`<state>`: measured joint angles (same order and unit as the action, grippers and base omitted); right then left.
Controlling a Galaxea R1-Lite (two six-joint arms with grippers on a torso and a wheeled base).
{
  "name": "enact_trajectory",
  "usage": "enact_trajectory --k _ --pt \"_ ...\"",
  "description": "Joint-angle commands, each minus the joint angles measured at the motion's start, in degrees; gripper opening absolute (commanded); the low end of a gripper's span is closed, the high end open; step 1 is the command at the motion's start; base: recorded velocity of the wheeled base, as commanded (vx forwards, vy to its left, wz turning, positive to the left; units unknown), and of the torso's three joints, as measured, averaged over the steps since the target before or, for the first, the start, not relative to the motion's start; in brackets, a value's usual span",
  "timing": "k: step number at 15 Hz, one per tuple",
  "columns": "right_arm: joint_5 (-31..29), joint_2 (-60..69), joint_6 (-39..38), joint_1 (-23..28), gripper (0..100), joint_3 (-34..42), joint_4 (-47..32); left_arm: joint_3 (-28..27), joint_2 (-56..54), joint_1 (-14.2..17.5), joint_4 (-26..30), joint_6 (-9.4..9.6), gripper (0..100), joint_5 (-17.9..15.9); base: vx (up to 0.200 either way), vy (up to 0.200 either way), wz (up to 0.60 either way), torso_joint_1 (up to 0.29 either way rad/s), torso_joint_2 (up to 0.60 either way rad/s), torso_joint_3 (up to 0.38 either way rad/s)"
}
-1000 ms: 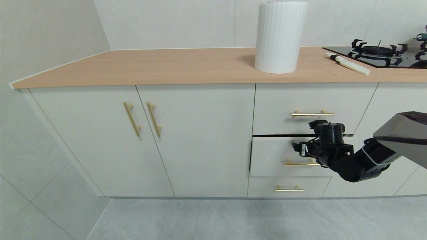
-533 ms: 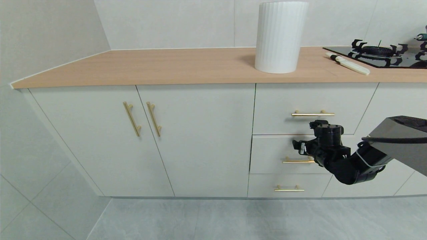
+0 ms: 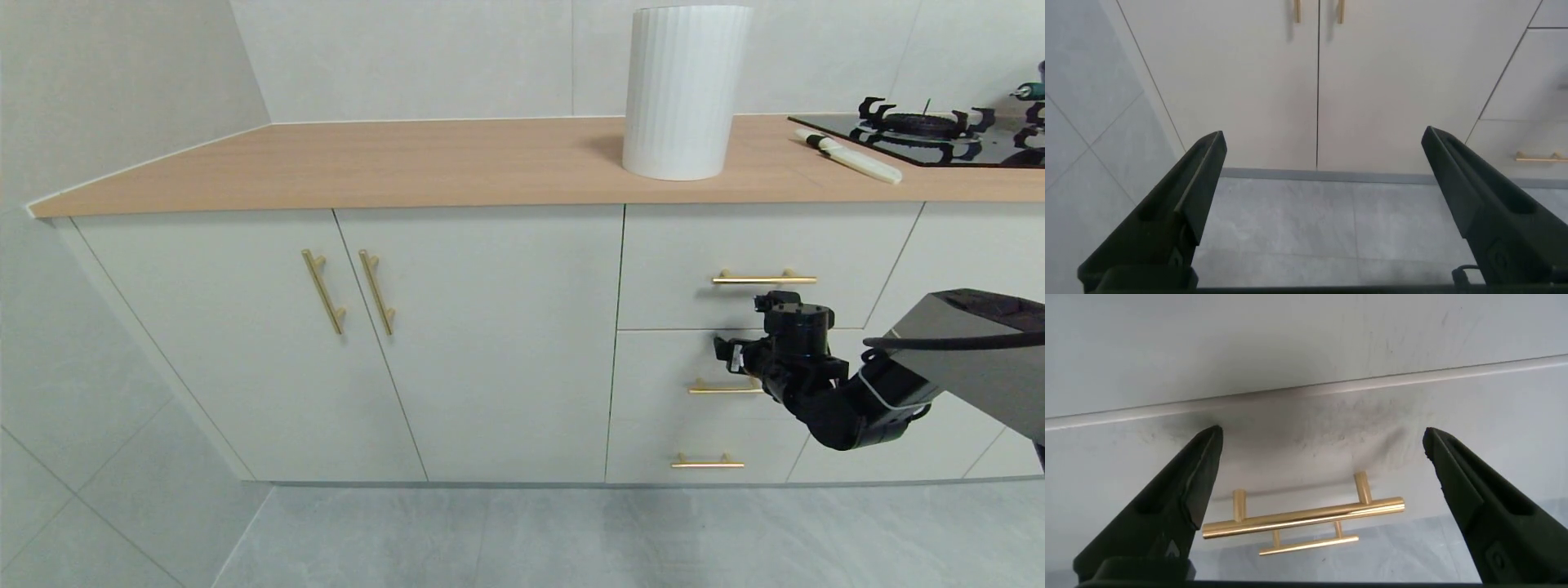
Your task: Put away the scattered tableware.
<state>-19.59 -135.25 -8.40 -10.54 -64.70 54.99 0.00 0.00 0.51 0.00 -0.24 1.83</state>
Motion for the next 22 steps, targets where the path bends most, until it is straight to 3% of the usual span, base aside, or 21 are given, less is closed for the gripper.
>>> enact_trajectory --k 1,6,11,13,19,22 --pt "-0.2 -0.3 -0.1 0.0 100 -0.4 0.8 0.0 0.0 0.0 0.0 -0.02 100 0.0 0.0 0.0 0.0 0.0 0.0 0.0" --pt "-0.2 3.4 -0.1 -0.1 100 2.7 0.7 0.0 0.0 0.0 0.0 -0.02 100 0.0 0.0 0.0 0.0 0.0 0.0 0.0" --pt "-0.2 24.9 0.0 -1.8 100 22.2 0.6 0.0 0.0 0.0 0.0 -0.02 100 0.0 0.0 0.0 0.0 0.0 0.0 0.0" --pt "-0.6 31.2 0.0 -1.9 100 25.9 0.6 0.0 0.0 0.0 0.0 -0.02 100 0.0 0.0 0.0 0.0 0.0 0.0 0.0" --pt "-12.7 68.3 10.6 -1.2 100 48.1 0.2 0.0 0.0 0.0 0.0 -0.02 100 0.0 0.0 0.0 0.0 0.0 0.0 0.0" --pt "-14.9 86.5 11.6 3.6 100 56.6 -8.4 0.0 0.0 0.0 0.0 -0.02 100 0.0 0.0 0.0 0.0 0.0 0.0 0.0"
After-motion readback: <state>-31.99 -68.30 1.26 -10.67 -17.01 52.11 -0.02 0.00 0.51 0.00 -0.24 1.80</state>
